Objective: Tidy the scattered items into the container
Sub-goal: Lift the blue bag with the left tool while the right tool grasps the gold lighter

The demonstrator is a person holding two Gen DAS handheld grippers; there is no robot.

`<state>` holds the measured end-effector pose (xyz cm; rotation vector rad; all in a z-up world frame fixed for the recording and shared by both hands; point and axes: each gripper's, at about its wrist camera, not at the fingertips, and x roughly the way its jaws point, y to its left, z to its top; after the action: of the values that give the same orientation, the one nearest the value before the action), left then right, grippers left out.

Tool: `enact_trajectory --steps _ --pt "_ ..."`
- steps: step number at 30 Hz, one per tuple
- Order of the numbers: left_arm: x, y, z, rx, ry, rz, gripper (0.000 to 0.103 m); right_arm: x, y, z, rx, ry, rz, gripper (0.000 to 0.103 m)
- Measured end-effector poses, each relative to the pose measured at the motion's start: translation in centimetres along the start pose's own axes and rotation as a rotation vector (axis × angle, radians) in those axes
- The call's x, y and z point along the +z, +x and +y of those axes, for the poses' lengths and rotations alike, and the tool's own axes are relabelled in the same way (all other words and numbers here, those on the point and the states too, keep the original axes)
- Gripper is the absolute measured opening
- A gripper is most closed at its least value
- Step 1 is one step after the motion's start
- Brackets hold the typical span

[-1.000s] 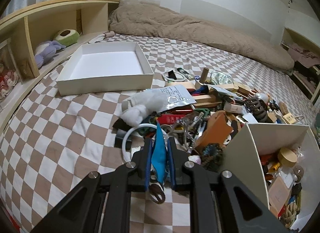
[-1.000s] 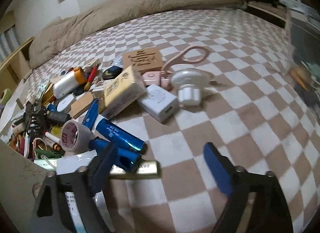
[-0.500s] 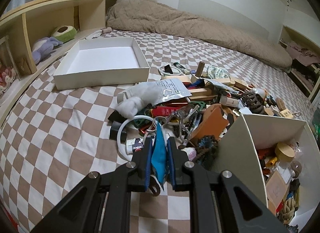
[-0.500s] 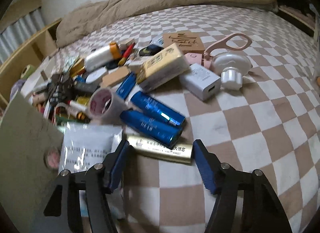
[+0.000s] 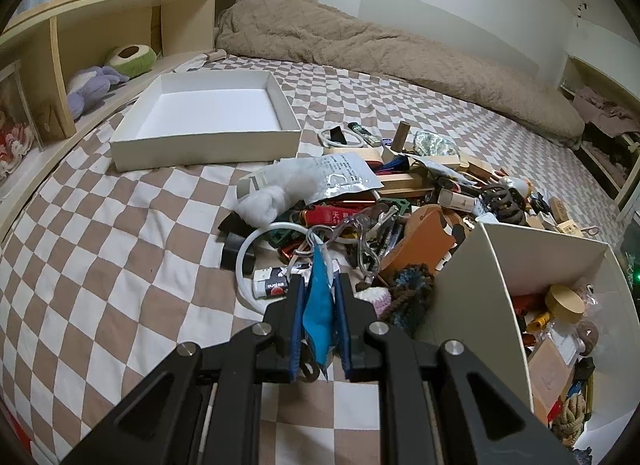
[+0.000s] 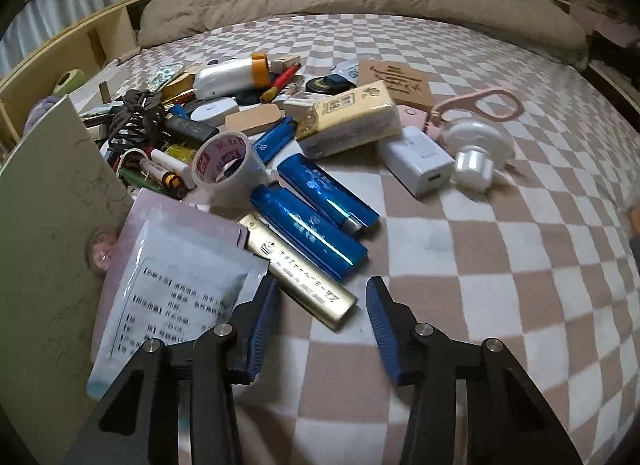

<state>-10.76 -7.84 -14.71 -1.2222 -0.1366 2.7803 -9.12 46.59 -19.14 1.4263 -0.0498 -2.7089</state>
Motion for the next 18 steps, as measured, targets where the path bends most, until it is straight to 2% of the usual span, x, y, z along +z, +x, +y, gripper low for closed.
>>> enact_trajectory --steps 2,7,10,18 --pt "-0.1 0.2 0.1 -0.005 -0.008 0.007 0.015 0.1 0.2 0.2 -0.004 -0.008 0.0 0.047" --pt "-0.3 0.7 0.4 0.001 -0.018 0.03 0.015 -0.4 -0.4 1.3 -0.026 -0.041 -0.014 0.031" --pt "-0.6 1.1 0.8 0.011 -0.028 0.045 0.015 -0.9 -1.0 1.9 -0.029 -0.04 -0.013 0.026" --pt "-1.4 1.5 2.2 0.012 -0.067 0.071 0.016 -2.2 -2.7 1.6 -0.007 -0.002 -0.004 0.023"
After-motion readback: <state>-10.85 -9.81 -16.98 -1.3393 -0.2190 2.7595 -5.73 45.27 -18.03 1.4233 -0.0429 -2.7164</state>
